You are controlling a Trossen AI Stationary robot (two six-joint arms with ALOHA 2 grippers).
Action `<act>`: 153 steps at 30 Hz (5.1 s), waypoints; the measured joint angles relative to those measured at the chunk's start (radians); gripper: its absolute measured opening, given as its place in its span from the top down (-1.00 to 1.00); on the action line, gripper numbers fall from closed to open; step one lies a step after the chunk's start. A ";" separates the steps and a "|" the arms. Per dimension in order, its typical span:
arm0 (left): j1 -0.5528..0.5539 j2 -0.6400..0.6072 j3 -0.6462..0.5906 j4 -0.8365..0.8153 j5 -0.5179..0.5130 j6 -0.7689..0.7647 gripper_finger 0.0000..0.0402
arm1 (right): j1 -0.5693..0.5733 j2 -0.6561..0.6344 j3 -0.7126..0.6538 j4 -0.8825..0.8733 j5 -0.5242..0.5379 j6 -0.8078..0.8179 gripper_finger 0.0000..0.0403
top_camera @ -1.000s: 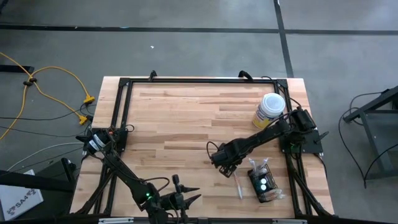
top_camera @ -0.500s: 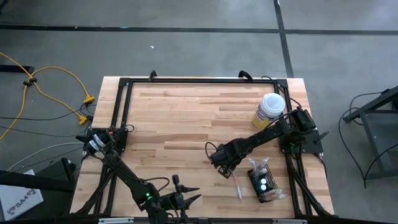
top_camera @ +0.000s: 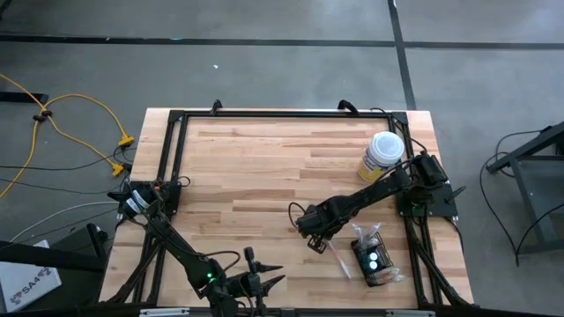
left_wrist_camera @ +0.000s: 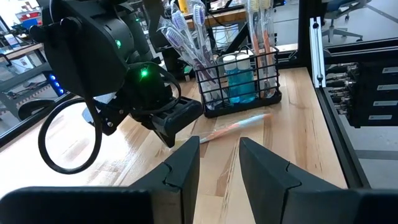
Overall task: Pick & Place toothbrushing station
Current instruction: Put the orange toothbrush into the mesh organizer
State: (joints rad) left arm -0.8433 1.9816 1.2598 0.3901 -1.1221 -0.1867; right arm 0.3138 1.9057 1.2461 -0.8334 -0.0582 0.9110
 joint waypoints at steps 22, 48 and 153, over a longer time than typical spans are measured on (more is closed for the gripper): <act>0.000 0.000 0.000 0.010 0.005 0.000 0.46 | 0.049 -0.269 0.000 0.204 0.214 -0.215 0.99; 0.000 0.001 0.000 0.018 0.023 -0.006 0.46 | 0.440 -0.518 0.000 0.365 0.597 -0.412 0.99; 0.058 0.001 0.000 0.090 0.124 -0.120 0.46 | 1.036 -0.480 0.000 -0.287 0.855 0.421 0.99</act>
State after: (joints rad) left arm -0.7853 1.9823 1.2598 0.4805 -0.9981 -0.3069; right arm 1.3497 1.4261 1.2461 -1.1206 0.7966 1.3323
